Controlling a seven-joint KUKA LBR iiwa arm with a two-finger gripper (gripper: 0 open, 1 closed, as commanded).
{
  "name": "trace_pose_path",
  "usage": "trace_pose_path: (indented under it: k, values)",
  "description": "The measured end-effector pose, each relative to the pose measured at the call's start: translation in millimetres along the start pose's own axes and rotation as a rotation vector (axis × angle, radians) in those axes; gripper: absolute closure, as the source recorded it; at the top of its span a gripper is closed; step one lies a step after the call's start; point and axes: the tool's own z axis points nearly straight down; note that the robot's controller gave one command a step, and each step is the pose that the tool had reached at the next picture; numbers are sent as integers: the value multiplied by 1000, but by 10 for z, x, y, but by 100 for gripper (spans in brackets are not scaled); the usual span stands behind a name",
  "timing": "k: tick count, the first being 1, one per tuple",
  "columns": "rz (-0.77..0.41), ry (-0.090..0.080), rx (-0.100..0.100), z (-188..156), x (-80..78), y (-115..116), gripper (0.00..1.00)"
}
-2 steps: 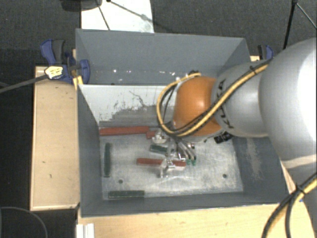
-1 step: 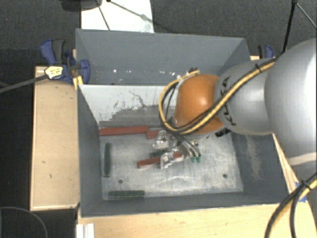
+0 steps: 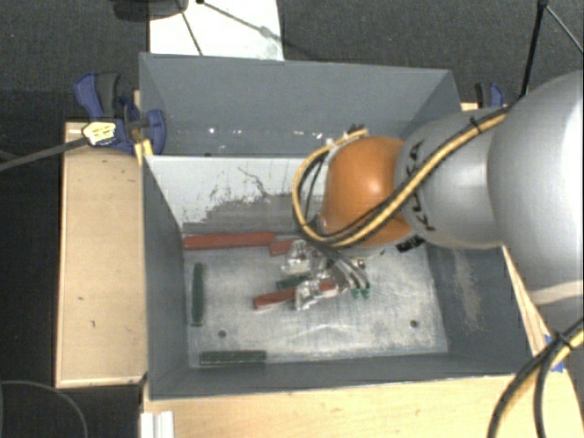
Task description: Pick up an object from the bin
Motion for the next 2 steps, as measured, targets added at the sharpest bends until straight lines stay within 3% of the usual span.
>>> trace_pose_path:
  k: [2]
  values:
    - [0, 6, 1, -61, 20, 0, 100]
